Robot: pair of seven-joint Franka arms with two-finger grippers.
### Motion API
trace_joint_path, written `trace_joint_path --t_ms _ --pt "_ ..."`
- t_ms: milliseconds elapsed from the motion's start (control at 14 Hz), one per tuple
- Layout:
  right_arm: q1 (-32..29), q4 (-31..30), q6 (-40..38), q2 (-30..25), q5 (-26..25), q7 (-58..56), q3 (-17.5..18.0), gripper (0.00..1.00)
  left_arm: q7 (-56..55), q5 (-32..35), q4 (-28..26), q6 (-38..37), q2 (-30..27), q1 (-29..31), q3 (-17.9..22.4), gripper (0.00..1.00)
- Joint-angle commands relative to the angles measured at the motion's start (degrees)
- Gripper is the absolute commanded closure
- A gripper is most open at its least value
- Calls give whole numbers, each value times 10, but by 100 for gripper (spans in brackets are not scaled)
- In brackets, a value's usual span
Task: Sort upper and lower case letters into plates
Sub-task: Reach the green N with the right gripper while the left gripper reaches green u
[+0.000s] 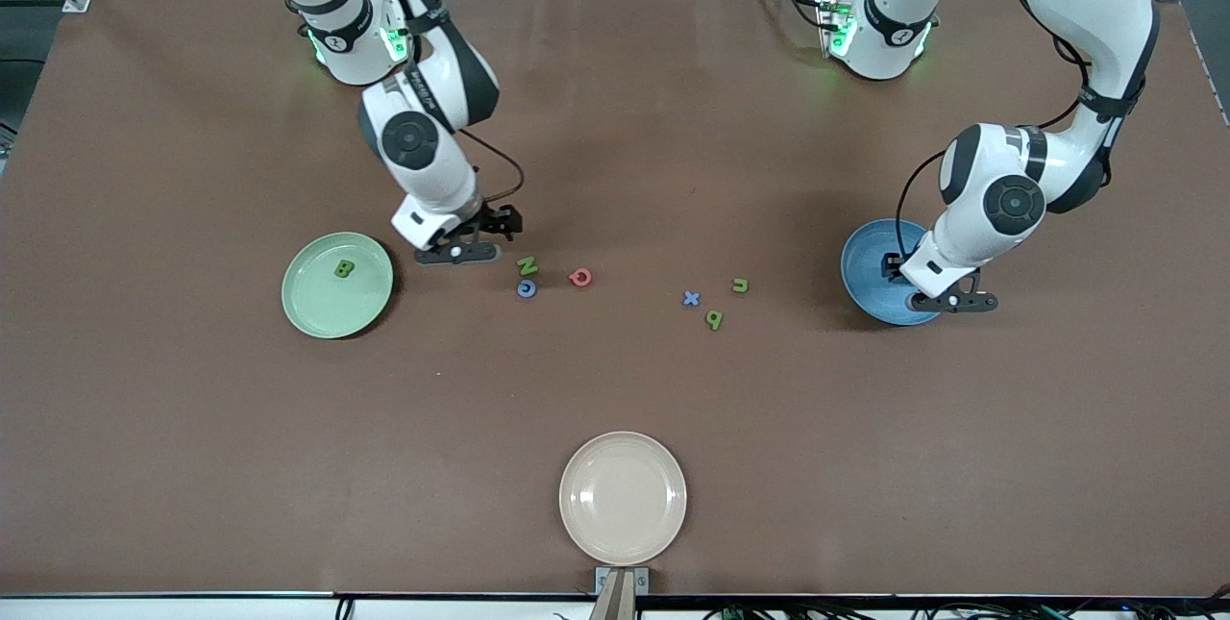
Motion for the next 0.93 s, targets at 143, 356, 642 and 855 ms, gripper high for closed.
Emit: trace_joint_path --t_ms 143,356,642,855 --pt "42 42 56 69 9 23 -7 0 -16 10 36 -3 -9 -1 -79 0" --pt "46 45 93 95 9 24 -7 0 -63 9 75 -5 21 -31 -100 0" --pt "46 60 101 114 1 24 -7 5 -168 9 143 -5 98 -94 -98 0" --pt "46 71 101 122 -1 20 -8 10 -181 10 171 -9 122 -114 -99 0"
